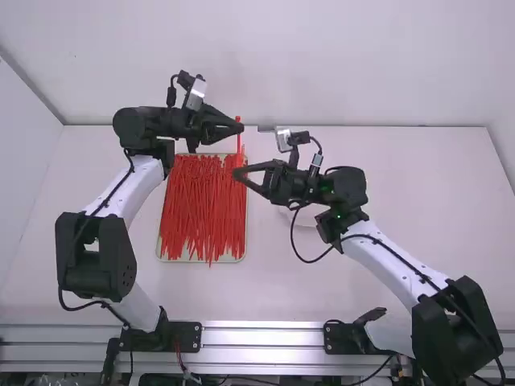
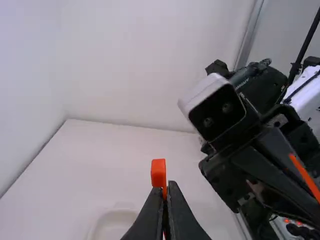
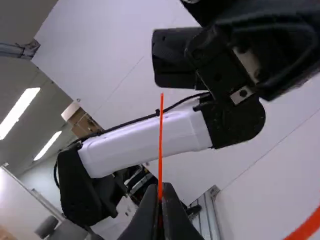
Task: Fasten the cable tie
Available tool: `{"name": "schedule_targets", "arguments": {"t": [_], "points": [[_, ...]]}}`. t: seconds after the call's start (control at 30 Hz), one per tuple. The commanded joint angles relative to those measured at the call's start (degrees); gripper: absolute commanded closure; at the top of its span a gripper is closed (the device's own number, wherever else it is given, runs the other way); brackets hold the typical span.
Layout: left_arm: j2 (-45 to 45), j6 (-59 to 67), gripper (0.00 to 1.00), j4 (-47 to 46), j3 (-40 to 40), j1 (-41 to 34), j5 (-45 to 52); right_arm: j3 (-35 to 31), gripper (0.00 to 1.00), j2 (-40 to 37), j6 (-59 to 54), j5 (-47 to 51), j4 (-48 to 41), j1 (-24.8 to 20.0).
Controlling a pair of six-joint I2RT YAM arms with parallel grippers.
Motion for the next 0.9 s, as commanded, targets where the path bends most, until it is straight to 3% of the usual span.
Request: {"name": "schedule_targets", "arguments": {"t": [0.0, 0.43, 0.87], "points": [[-0.52, 2.01, 0.99, 1.31, 0.11, -0.07, 0.33, -0.07, 1.00, -0.83, -0.35, 0.57, -2.01, 0.50], [-0.52, 2.03, 0.98, 15.65, -10.73, -0.04, 0.33, -0.09, 1.00, -0.83, -2.01, 1.99, -10.40, 2.14], [-0.52, 1.81, 0.99, 16.26, -11.58, -0.07, 0.33, -0.09, 1.00, -0.83, -1.99, 0.07, -15.06, 2.14]]}}
